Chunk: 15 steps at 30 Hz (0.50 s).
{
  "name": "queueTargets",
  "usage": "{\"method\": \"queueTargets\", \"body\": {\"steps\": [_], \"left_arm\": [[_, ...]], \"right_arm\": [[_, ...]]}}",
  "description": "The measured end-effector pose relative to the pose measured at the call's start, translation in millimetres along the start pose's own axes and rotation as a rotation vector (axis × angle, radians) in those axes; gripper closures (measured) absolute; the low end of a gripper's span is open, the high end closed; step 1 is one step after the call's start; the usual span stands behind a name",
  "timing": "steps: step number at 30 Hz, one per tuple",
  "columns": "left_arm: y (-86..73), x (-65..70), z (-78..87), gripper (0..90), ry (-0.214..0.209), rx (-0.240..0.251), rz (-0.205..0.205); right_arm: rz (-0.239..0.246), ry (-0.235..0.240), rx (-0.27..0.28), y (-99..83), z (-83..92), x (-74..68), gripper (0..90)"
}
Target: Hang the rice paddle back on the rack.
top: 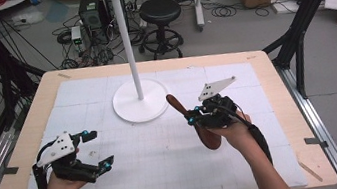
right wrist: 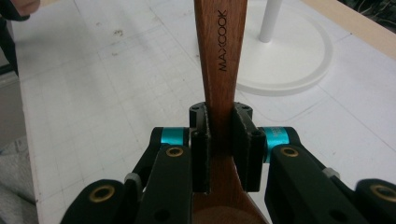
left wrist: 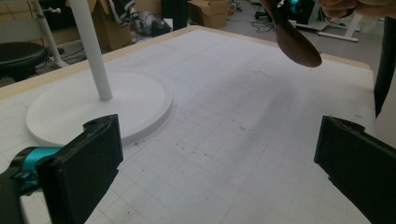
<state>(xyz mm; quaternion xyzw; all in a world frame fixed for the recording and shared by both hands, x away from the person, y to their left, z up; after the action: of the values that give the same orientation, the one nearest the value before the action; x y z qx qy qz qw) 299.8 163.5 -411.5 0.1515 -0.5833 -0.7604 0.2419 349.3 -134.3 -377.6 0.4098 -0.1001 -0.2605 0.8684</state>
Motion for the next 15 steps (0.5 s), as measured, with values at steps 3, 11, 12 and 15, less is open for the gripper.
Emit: {"method": "queueTargets", "body": {"steps": [3,11,12,15], "left_arm": [[0.0,-0.3,0.0,1.7,0.000,0.000,-0.001],[0.2,-0.2,0.1,1.7,0.000,0.001,-0.001],[0.0,0.2,0.0,1.7,-0.002,0.001,0.001],[-0.1,0.5,-0.1,1.7,-0.004,-0.001,-0.002]], "right_arm": [[0.012,-0.020,0.015,5.0,1.0,1.6,78.9],[0.023,-0.041,0.061,23.8,5.8,2.5,78.9],[0.020,-0.041,0.065,25.5,6.3,2.5,78.9],[0.022,-0.044,0.085,33.4,8.5,4.9,78.9]]}}
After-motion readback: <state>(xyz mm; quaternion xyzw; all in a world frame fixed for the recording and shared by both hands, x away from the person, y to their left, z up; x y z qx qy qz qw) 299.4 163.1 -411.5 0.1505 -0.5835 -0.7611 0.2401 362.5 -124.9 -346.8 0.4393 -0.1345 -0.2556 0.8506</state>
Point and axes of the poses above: each handheld gripper's, and its own axes: z roughly backward along the jaws, y roughly out of its top, x roughly to its right, the point moved 8 cm from there along -z, roughly forward along the jaws
